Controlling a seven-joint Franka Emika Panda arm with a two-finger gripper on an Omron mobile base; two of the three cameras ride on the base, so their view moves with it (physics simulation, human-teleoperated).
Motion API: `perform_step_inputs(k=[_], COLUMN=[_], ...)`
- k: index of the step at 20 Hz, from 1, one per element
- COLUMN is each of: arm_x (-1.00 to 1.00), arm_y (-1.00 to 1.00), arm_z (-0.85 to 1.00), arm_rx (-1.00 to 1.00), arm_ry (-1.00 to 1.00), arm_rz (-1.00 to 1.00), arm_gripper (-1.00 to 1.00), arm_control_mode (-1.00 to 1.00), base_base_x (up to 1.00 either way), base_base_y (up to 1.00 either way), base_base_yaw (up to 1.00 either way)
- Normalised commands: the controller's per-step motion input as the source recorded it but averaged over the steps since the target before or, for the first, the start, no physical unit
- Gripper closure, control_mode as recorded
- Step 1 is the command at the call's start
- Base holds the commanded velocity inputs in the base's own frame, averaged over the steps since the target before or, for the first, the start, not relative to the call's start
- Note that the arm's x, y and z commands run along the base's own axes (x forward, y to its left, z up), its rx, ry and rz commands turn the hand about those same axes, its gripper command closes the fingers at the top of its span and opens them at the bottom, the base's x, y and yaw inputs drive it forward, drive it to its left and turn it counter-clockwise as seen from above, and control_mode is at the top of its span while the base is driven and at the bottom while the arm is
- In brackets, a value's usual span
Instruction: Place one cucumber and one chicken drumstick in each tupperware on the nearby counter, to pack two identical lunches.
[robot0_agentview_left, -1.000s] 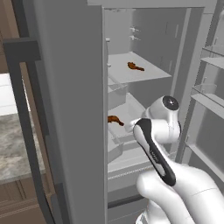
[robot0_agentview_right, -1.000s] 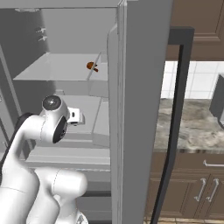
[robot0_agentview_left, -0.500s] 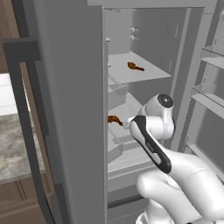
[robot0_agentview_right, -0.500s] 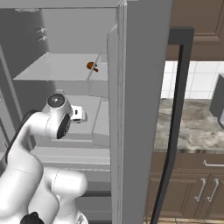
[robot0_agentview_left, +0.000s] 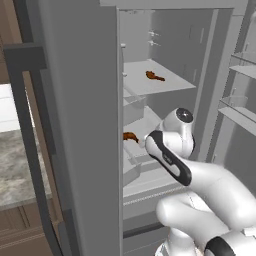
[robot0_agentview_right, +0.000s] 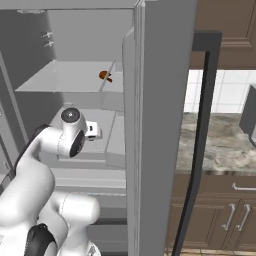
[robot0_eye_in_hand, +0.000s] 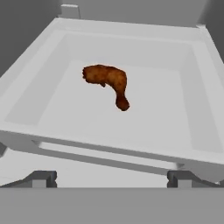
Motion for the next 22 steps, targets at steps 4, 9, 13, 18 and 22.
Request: perform_step_inputs(k=[4, 9, 13, 18, 22], arm_x=[0.19, 0.26, 0.28, 0.34, 0.34], arm_y=[0.01, 0.09, 0.09, 0.0, 0.0], arm_z=[-0.21, -0.23, -0.15, -0.07, -0.07], arm_rx=[0.0, 0.0, 0.0, 0.0, 0.0], arm_ry=[0.0, 0.0, 0.0, 0.0, 0.0], arm_rz=[0.05, 0.07, 0.05, 0.0, 0.0], arm_gripper=[-1.0, -1.0, -1.0, -1.0, -1.0], arm_control_mode=[-1.0, -1.0, -1.0, -1.0, -1.0], base_base_x=[0.0, 0.0, 0.0, 0.0, 0.0], base_base_y=[0.0, 0.0, 0.0, 0.0, 0.0], base_base_yaw=[0.0, 0.0, 0.0, 0.0, 0.0])
